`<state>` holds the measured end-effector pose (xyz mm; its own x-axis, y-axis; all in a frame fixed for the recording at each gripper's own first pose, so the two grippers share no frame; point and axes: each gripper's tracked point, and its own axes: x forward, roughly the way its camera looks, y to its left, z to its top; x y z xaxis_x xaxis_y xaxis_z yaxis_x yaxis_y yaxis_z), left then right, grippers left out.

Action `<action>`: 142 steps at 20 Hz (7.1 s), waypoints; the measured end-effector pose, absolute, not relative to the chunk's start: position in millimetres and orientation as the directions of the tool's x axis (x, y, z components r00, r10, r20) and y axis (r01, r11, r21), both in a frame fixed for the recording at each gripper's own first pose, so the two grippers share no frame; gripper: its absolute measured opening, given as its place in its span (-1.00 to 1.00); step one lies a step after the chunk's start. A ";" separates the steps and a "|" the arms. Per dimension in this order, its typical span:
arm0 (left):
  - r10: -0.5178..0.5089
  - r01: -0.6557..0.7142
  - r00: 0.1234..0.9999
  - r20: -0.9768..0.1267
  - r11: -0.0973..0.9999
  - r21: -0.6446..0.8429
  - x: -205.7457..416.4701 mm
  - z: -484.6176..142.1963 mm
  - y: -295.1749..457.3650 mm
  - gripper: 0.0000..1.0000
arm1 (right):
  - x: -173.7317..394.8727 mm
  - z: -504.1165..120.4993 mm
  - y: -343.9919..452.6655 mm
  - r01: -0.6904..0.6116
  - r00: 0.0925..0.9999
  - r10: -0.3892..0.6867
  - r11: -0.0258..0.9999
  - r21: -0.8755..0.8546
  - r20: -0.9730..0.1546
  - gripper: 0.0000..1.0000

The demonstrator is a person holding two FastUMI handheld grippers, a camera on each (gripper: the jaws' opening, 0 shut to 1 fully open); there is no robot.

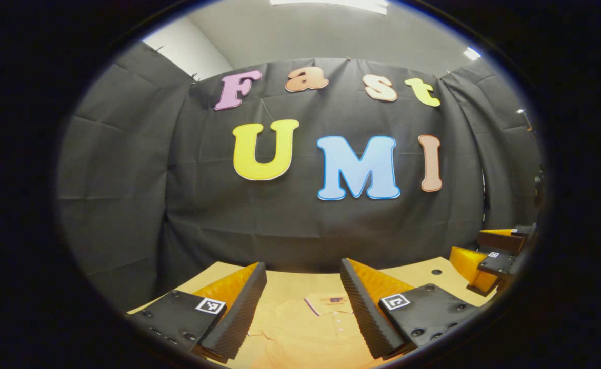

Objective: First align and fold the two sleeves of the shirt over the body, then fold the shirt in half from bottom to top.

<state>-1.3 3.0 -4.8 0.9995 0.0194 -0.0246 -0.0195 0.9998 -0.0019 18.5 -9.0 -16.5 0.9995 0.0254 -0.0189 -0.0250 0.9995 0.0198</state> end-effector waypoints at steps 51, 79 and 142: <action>0.141 -0.143 0.983 -0.119 0.990 -0.006 -55.3 -34.1 25.3 0.96 | 195.7 -297.7 -72.5 0.118 0.747 -0.002 0.985 0.129 -0.665 -0.93; 0.181 -0.186 0.975 -0.127 0.982 -0.029 -41.7 -53.9 69.5 0.96 | 163.7 -235.5 79.3 -0.326 0.770 0.294 0.944 0.048 -0.566 -0.31; 0.149 -0.074 0.853 -0.500 0.983 0.167 192.3 -292.8 131.7 -0.89 | -37.9 -66.4 32.4 -0.102 0.924 0.153 0.982 0.160 -0.351 0.83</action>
